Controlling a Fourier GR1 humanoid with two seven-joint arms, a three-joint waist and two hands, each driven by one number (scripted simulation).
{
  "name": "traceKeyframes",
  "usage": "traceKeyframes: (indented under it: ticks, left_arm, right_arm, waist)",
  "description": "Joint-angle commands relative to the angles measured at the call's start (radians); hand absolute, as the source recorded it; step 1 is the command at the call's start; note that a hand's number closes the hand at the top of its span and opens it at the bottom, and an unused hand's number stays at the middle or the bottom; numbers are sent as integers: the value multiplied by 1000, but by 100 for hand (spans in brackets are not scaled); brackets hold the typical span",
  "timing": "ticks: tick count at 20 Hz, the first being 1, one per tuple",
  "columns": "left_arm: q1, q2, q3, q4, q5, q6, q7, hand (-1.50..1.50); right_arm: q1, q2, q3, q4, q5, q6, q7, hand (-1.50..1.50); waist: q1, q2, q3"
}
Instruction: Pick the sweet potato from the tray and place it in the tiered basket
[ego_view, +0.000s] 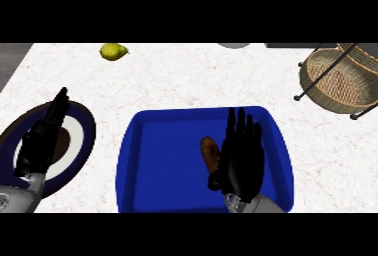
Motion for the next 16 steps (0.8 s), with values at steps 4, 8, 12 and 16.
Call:
traceKeyframes:
  ticks: [4,8,12,16]
  left_arm:
    - [-37,-22,8,55,-11,-12,-27,0]
    - [-43,-38,-8,33,-29,-2,-8,0]
    - [-4,-34,5,48,-16,-32,-48,0]
    - [-55,-42,17,93,-24,-34,-35,0]
  right_arm:
    - [-70,50,0,59,-21,190,285,-150]
    - [-65,50,-1,103,-29,160,286,-150]
    - [-44,51,15,119,-11,160,287,-150]
    - [-64,51,32,118,8,219,287,-150]
  waist:
    - [2,5,3]
    - [13,3,4]
    - [16,3,4]
    - [3,4,3]
